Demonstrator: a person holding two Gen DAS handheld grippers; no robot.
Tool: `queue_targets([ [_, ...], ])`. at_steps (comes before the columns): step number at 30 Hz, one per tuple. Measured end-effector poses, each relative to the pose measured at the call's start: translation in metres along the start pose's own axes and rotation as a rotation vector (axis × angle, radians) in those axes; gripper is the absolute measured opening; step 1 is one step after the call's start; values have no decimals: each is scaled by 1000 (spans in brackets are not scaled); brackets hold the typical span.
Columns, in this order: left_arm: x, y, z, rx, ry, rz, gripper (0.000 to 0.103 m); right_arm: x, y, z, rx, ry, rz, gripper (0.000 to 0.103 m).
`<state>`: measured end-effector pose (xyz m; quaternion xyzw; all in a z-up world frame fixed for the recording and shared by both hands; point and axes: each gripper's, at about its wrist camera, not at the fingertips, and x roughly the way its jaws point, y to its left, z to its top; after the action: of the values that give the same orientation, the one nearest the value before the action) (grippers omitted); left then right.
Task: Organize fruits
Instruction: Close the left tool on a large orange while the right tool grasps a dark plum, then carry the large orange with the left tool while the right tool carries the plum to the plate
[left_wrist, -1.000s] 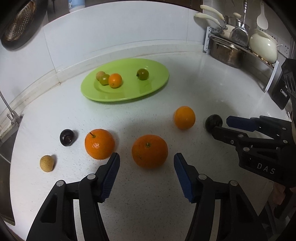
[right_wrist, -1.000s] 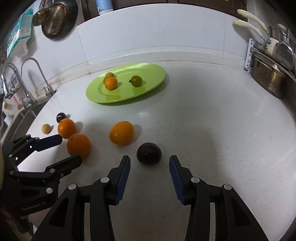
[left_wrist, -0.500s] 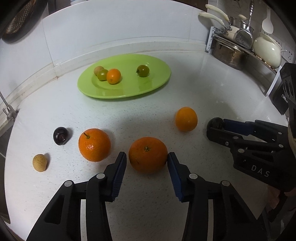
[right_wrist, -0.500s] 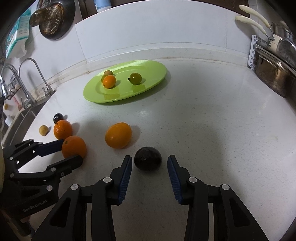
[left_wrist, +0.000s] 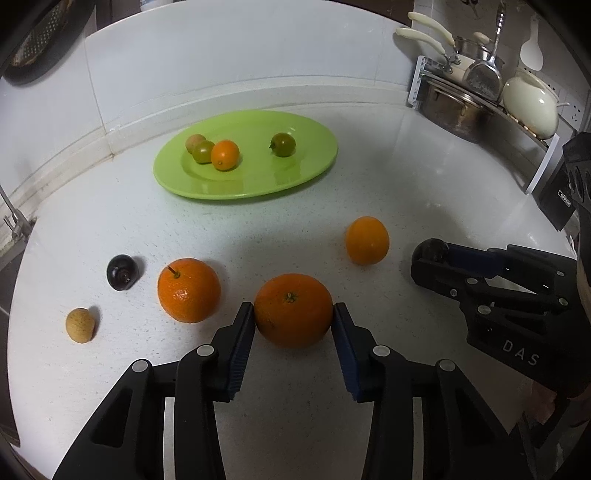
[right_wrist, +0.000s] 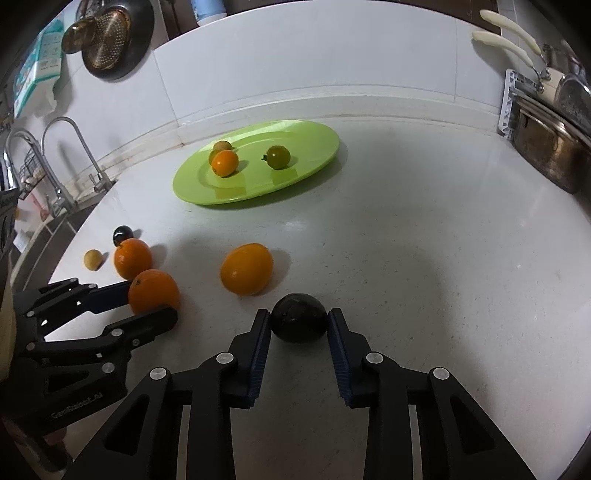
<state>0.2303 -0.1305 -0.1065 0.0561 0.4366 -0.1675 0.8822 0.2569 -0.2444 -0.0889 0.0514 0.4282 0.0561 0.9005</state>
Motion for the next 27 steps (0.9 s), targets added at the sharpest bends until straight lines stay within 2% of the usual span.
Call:
queue_targets([
  [27,-70,22,20,48,-161,-7,41,-64,43,21,-15,-147,-8,33],
])
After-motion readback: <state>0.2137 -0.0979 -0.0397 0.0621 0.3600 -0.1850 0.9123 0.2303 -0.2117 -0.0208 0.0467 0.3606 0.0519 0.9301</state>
